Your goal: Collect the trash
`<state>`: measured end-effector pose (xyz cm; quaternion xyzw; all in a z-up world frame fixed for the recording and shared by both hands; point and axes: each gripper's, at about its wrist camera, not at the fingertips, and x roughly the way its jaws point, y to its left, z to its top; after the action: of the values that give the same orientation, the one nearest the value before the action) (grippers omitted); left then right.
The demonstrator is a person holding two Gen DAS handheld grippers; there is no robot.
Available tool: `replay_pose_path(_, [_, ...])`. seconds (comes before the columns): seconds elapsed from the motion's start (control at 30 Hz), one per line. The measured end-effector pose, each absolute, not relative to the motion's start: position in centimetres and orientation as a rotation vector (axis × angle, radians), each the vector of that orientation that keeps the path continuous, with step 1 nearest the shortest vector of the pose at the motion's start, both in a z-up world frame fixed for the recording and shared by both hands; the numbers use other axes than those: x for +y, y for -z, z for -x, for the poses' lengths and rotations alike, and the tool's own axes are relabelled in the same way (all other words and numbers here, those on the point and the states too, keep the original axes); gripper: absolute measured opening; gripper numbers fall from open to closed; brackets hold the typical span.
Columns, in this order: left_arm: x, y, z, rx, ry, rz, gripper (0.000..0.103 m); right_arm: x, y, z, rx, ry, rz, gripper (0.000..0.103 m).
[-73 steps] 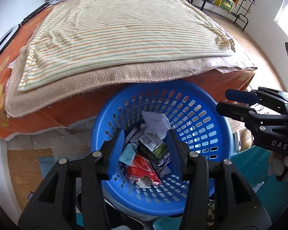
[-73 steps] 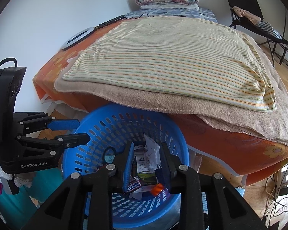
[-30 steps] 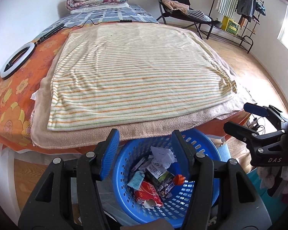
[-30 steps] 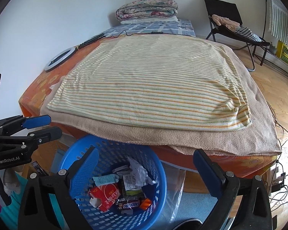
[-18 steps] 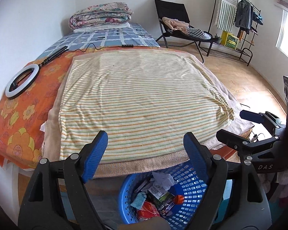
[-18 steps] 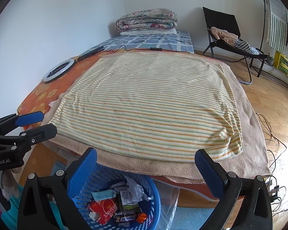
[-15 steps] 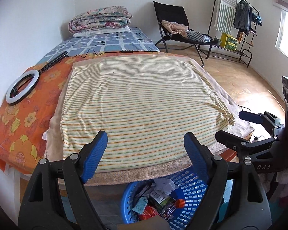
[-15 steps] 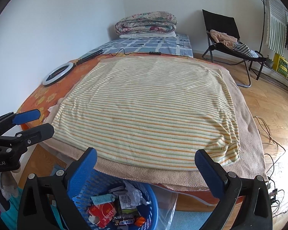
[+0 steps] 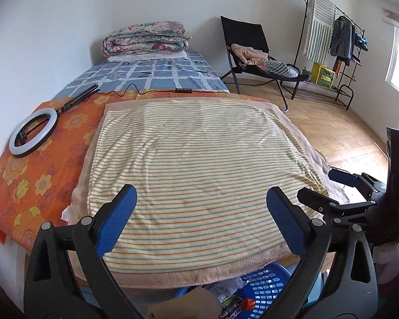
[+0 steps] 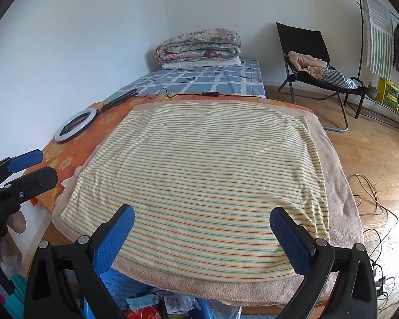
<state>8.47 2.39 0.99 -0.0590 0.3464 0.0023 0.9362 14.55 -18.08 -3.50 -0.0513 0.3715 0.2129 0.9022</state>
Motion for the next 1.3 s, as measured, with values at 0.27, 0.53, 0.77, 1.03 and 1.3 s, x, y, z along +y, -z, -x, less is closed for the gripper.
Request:
replay_pose_path(0.27, [3.2, -0.3, -9.2, 0.733, -0.03, 0.172, 0.1, -17.9, 4.6, -16.1, 0.779, -0.428, 0.109, 0.103])
replay_pose_path(0.53, [4.2, 0.7, -9.3, 0.765, -0.059, 0.215, 0.1, -17.5, 5.0, -16.2, 0.795, -0.452, 0.081, 0.103])
replay_pose_path(0.77, [4.1, 0.8, -9.2, 0.765, -0.068, 0.207, 0.1, -16.9, 5.4, -15.9, 0.808, -0.471, 0.085, 0.103])
replay_pose_path(1.03, [3.9, 0.8, -9.1, 0.76, -0.06, 0.2, 0.1, -17.1, 5.3, -16.1, 0.808, -0.462, 0.068, 0.103])
replay_pose_path(1.3, [3.7, 0.8, -9.0, 0.765, -0.061, 0.196, 0.1, -17.5, 5.3, -16.3, 0.81, -0.451, 0.05, 0.103])
